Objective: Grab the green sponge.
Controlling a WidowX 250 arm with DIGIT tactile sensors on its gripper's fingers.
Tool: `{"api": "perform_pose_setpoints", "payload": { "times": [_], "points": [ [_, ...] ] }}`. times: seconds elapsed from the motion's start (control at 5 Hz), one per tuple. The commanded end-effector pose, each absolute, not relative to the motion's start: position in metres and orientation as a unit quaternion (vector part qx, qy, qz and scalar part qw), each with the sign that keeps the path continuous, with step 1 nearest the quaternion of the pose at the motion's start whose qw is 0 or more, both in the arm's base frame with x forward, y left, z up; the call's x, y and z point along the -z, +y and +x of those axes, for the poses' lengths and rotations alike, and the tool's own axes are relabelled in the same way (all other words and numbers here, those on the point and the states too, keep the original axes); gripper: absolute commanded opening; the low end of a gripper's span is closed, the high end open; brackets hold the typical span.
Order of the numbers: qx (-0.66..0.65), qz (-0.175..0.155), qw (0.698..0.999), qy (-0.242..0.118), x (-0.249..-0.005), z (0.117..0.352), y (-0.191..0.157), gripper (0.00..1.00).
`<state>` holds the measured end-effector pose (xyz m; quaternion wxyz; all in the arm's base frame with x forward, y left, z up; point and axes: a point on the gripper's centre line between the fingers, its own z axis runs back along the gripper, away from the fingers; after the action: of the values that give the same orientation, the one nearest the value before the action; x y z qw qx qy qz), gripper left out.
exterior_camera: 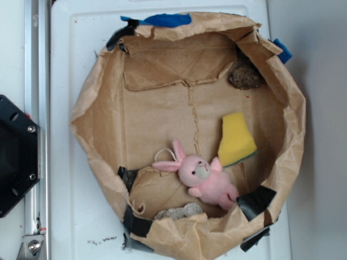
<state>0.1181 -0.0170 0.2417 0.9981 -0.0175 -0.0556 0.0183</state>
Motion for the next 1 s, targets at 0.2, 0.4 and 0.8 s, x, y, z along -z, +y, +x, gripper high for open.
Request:
{"api": "perform_pose_setpoints", "payload": {
  "times": [0.2,0.4,0.8],
  "points": [
    [-0.042,-0.006,0.997,-0.063,-0.241,0.161,-0.002,1.00],
    [-0.036,-0.004,0.997,-0.070,-0.235,0.188,-0.002,1.00],
    [0.124,0.018,0.988,-0.093,-0.215,0.233,-0.018,1.00]
  ]
}}
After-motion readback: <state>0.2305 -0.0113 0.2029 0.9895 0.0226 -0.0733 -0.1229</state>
